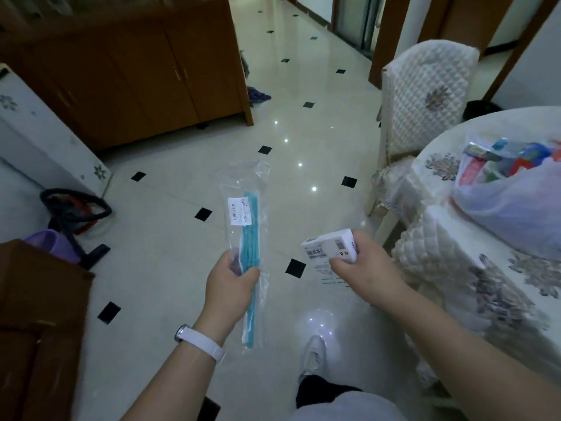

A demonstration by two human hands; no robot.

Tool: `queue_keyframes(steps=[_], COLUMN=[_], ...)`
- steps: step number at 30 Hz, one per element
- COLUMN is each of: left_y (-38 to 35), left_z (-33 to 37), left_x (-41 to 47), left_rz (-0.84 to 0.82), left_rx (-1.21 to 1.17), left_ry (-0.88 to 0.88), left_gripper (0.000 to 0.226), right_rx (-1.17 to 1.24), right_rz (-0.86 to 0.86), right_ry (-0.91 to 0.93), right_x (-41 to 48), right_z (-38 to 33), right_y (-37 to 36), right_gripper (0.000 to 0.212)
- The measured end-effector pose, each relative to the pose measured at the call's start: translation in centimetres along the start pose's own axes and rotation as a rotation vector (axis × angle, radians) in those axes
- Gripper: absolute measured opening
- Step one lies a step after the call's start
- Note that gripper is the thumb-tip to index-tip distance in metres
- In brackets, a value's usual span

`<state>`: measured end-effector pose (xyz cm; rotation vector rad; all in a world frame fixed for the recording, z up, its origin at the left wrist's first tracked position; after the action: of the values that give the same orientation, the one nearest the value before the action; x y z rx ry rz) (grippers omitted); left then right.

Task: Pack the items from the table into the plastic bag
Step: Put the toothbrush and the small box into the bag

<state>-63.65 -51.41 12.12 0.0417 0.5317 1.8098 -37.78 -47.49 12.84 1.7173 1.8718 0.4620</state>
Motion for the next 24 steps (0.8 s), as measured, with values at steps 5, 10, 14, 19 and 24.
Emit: queue_keyframes(steps=[5,10,14,19,24], left_y=[-0.7,-3.6,-6.8,-11.0,-15.6], left_z=[5.7,9.4,11.2,13.0,15.8], left_x=[9.1,15.3,20.7,28.3,36.3], left_rz=[-0.021,-0.117,-0.209,-0.34,-0.561], left_rx=[0.066,0.098,0.117,0.086,0.105], left_ry=[-0.067,-0.128,-0.15,-0.171,-0.223], left_gripper=[0.028,0.028,0.03,0.033,0.037], right_rx=[0.013,0.036,0.048,0.041,0.035], right_rz=[0.038,0.138,0.202,0.287,0.473], right_ry=[-0.005,-0.04,-0.096,-0.192,-0.314], right_x=[9.5,15.7,19.0,23.4,28.4], right_z=[-2.3,-3.6,-2.8,-1.5,-2.0], right_y=[2.1,6.0,7.3,8.4,10.6], right_gripper=[0.022,0.028,0.028,0.025,0.024])
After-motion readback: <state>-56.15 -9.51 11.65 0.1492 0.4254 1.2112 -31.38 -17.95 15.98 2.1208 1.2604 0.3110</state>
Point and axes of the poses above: each hand's wrist, its own x-axis towards the middle knuckle, its own y-axis out of the back of the hand, z = x × y, the point moved 9 cm from there along x, towards the middle knuckle
